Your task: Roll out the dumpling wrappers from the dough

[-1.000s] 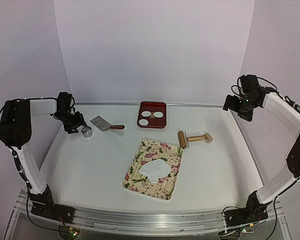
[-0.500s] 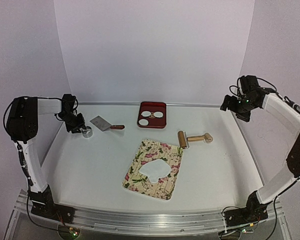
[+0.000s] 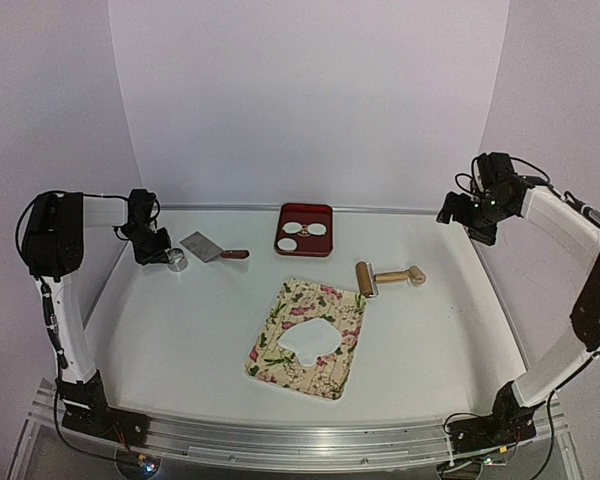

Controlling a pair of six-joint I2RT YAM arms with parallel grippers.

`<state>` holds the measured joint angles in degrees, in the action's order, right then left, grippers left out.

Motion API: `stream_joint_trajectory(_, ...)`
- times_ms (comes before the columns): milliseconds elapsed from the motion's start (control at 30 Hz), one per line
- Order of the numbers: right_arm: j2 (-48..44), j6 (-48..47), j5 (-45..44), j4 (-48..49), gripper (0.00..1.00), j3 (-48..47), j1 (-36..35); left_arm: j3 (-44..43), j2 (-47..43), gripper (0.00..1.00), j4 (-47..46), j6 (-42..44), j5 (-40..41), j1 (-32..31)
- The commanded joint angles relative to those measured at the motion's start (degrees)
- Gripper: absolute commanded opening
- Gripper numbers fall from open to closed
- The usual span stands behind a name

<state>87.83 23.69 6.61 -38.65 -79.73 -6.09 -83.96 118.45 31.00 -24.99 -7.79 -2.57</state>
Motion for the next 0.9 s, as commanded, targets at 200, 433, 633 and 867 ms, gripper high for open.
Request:
stream_joint_trajectory(200, 0.8, -4.5, 4.8, 1.0, 0.97, -4.0, -0.1, 3.8, -9.4, 0.0, -1.0, 3.2, 0.0, 0.3)
stream_joint_trajectory(433, 0.5, -10.6, 10.7, -1.3, 0.94, -4.3, -0.2, 11.4, -22.6, 0.0, 3.8, 3.8, -0.5, -0.2)
stream_joint_trajectory(633, 1.4, -11.3, 16.6, -2.0, 0.93, -4.0, -0.6, 17.8, -33.4, 0.0, 9.4, -0.1, 1.4, -9.7)
stream_joint_trajectory(867, 4.0, -8.1, 16.7, -2.8, 0.91, -5.6, -8.6, 20.4, -37.9, 0.0, 12.5, -10.3, 3.3, -23.7)
